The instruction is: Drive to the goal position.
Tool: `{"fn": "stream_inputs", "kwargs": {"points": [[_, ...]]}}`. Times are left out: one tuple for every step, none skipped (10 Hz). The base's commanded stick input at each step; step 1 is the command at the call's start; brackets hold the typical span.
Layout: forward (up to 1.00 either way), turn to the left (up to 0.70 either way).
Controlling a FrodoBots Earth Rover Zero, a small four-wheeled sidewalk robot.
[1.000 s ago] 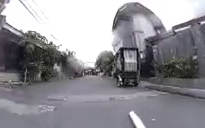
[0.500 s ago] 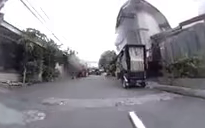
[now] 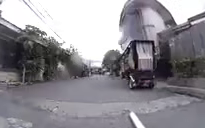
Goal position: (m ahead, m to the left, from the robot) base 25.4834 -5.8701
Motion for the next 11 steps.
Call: {"fn": "stream_inputs", "kwargs": {"points": [[0.85,-0.01],[0.85,-0.05],[0.85,-0.09],[0.85,-0.13],[0.85,-0.17],[0.85,-0.21],[0.85,-0.26],[0.85,-0.30],[0.85,-0.34],[0.85,-0.34],[0.85,-0.34]]}}
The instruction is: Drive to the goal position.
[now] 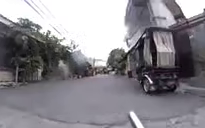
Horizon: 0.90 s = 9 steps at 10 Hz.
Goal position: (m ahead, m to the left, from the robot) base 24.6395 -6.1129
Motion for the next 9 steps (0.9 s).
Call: {"fn": "stream_inputs", "kwargs": {"points": [[0.85,-0.34],[0.85,-0.33],[0.85,-0.29],[0.85,-0.21],[0.85,-0.02],[0.85,-0.02],[0.85,-0.02],[0.85,-0.02],[0.85,-0.02]]}}
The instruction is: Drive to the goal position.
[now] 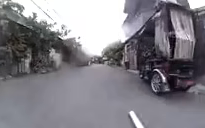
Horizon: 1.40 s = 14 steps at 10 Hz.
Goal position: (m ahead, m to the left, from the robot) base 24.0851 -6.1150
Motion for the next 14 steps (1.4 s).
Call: {"fn": "stream_inputs", "kwargs": {"points": [[0.85,-0.02],[0.85,-0.02],[0.85,-0.02],[0.85,-0.02],[0.85,-0.02],[0.85,-0.02],[0.85,-0.02],[0.85,-0.02],[0.85,-0.02],[0.85,-0.12],[0.85,-0.23],[0.85,-0.30],[0.85,-0.34],[0.85,-0.34]]}}
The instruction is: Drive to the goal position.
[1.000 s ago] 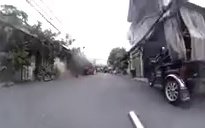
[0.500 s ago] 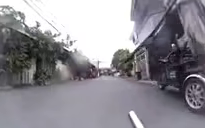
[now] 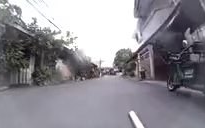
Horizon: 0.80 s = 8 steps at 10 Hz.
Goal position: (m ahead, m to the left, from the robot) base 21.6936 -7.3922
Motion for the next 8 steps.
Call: {"fn": "stream_inputs", "kwargs": {"points": [[0.85,-0.34],[0.85,-0.34],[0.85,-0.34],[0.85,-0.34],[0.85,-0.34],[0.85,-0.34],[0.85,-0.34],[0.85,-0.34]]}}
